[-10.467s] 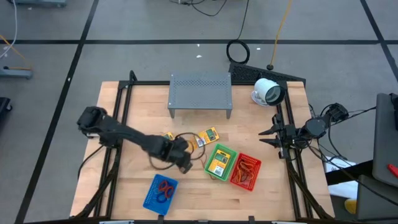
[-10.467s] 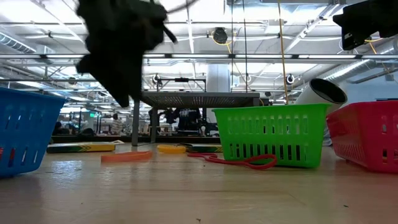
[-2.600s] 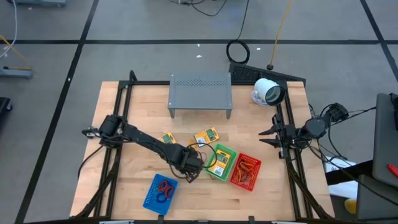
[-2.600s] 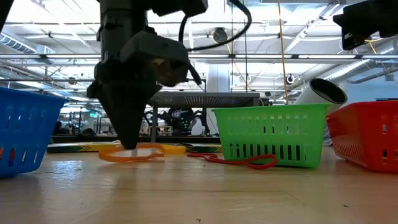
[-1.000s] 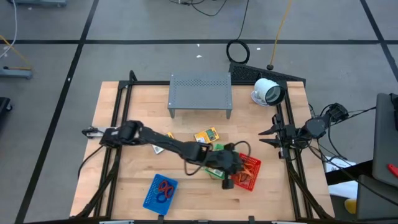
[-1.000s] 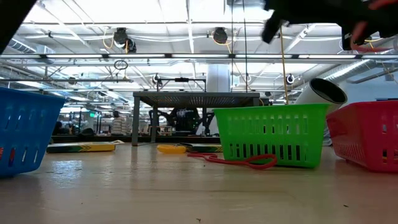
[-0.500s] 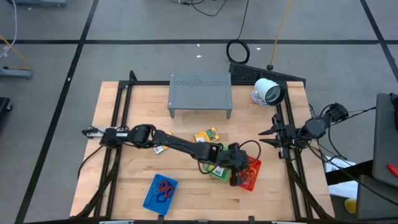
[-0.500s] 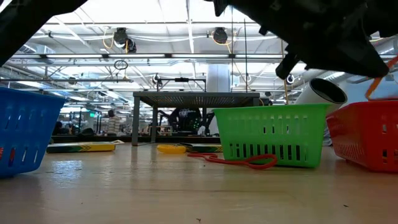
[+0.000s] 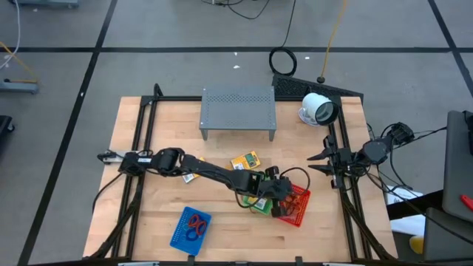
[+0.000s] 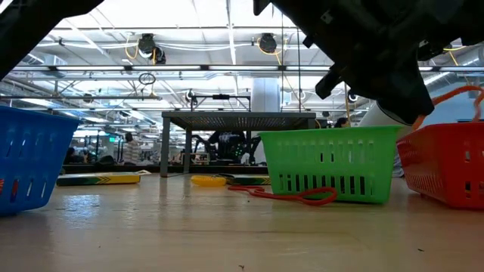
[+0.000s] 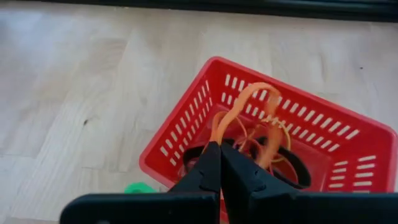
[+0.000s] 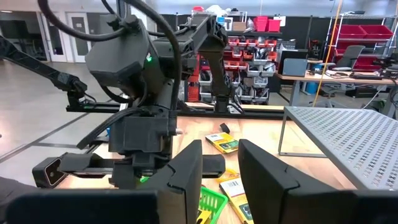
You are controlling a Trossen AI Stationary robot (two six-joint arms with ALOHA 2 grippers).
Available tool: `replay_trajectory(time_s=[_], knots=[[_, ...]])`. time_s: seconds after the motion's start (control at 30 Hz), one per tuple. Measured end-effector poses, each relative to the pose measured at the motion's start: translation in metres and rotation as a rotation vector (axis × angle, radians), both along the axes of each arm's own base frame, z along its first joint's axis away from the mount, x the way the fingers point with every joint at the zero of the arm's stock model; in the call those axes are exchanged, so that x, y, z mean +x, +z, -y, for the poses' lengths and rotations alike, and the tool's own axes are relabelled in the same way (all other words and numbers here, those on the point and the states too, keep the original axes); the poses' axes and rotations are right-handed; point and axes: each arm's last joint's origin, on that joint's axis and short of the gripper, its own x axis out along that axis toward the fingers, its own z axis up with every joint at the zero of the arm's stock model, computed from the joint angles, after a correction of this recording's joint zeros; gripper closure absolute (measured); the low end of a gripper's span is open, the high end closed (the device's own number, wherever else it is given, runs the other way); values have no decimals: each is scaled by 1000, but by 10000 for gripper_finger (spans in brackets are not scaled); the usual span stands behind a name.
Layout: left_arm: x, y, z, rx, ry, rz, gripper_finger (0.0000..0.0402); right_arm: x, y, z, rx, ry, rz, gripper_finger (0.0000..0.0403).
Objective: Pick & Place Office Desk Supplies
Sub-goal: Put the orange rubber band into the red bin
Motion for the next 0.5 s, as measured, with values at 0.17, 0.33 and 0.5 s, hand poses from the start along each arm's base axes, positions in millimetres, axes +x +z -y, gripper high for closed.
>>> replay_trajectory(time_s=[0.17, 0.33, 0.5], knots=[[-1, -6, 3, 7, -4, -24, 396, 0, 0, 0, 0, 0, 0, 308], [0, -10, 7, -5, -12, -18, 369, 0, 0, 0, 0, 0, 0, 308], [2, -14, 12, -30, -45, 2, 329, 0, 0, 0, 0, 0, -1, 308]])
